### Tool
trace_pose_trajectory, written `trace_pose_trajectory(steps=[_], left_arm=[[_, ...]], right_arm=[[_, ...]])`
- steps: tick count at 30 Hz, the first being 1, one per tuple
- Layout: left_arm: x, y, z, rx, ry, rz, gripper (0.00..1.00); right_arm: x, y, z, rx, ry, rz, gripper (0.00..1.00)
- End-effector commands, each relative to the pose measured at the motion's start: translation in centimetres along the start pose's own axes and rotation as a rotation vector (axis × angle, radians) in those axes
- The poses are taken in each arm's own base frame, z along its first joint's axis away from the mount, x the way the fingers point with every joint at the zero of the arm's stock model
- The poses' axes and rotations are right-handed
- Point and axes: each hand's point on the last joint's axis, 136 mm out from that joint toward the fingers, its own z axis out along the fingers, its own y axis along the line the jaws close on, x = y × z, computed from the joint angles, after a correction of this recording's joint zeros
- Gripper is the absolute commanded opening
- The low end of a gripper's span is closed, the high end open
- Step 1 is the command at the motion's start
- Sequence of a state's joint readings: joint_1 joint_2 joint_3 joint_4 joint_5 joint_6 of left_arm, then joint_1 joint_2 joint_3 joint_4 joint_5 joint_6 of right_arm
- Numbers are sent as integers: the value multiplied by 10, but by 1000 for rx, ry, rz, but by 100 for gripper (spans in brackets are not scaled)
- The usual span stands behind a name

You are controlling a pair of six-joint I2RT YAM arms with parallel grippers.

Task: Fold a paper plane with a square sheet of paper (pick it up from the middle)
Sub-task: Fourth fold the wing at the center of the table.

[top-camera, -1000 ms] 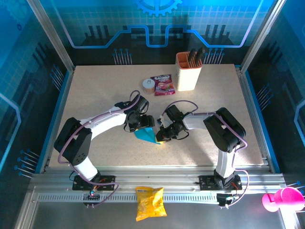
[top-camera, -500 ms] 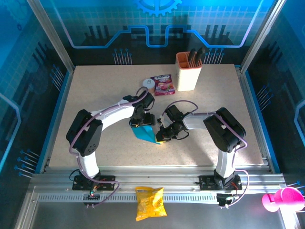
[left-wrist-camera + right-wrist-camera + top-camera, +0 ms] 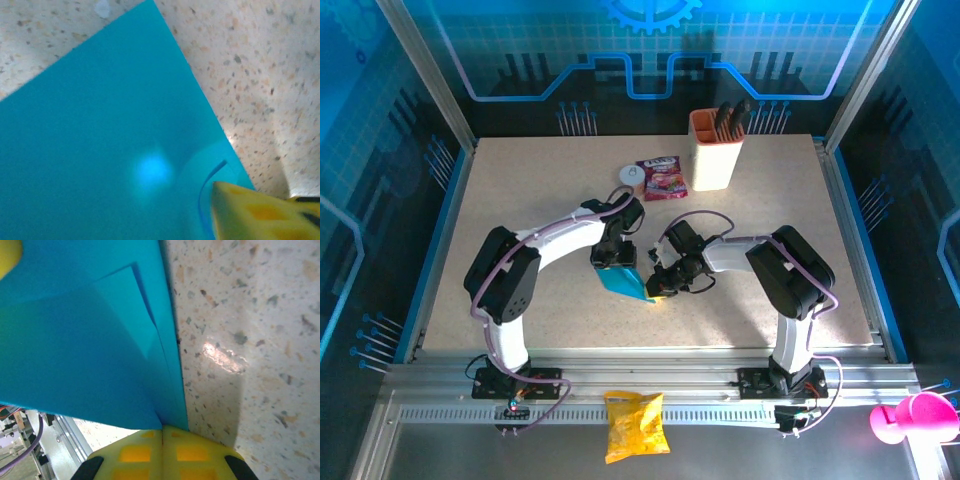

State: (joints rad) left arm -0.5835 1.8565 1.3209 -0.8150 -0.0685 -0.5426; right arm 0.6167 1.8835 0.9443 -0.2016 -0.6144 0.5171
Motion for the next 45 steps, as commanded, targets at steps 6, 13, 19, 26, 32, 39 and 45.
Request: trace_pose_trajectory(steps=[6,13,19,26,32,39,45], left_arm=[[-14,-5,-68,173,-261,-15,70],[31,-21,-60,460,-299,25,13],[56,-47,-50,660,-333,145,0],[59,-69,-41,762,-350,194,0],[56,-80,-29,790,-335,205,0],[48,-84,-17,780,-346,205,0],[34,-82,-9,748,-381,180,0]], right_arm=[[17,-24,13,86,48,53,0],[17,-25,13,83,51,53,0],[18,-26,15,79,59,55,0],[21,-28,17,76,71,61,0],[21,-28,17,63,73,66,0],[22,-26,17,51,78,69,0],[24,-29,17,58,86,69,0]])
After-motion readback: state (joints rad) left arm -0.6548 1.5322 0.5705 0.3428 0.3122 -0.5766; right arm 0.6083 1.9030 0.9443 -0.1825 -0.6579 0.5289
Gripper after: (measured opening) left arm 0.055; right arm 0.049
